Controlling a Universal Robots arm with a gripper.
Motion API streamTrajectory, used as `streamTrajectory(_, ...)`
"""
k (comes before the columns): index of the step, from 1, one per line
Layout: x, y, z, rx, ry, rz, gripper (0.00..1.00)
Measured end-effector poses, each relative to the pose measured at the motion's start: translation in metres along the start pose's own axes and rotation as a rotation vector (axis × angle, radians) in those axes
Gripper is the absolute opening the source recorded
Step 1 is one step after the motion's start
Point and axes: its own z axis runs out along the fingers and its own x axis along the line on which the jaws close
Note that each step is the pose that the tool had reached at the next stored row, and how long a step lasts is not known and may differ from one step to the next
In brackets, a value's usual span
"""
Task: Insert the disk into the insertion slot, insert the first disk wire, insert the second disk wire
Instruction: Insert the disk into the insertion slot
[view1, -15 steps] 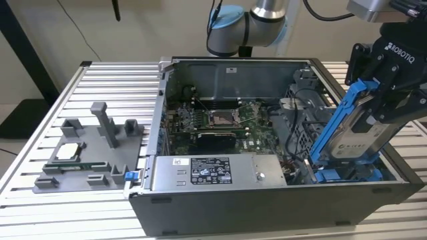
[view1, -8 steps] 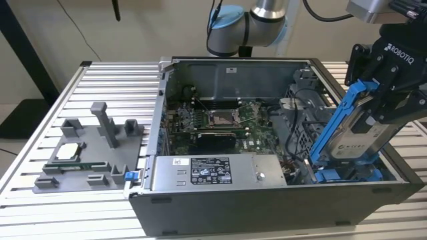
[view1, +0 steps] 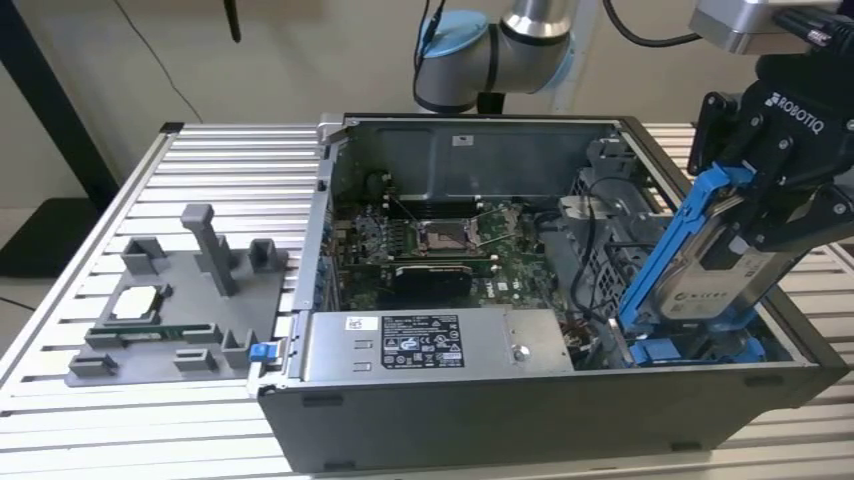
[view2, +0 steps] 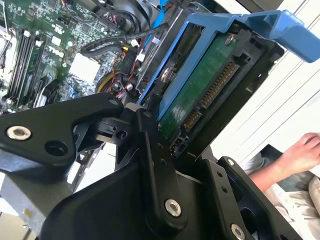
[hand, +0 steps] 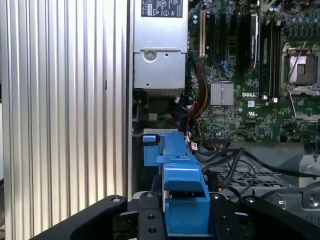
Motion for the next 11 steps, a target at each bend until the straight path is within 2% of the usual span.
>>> streamTrajectory(7, 0.0, -0.0003, 0.0031, 0.0002, -0.0002, -0.003, 0.0)
streamTrajectory(11, 0.0, -0.0006, 0.0067, 0.0043, -0.0001, -0.005, 0.0)
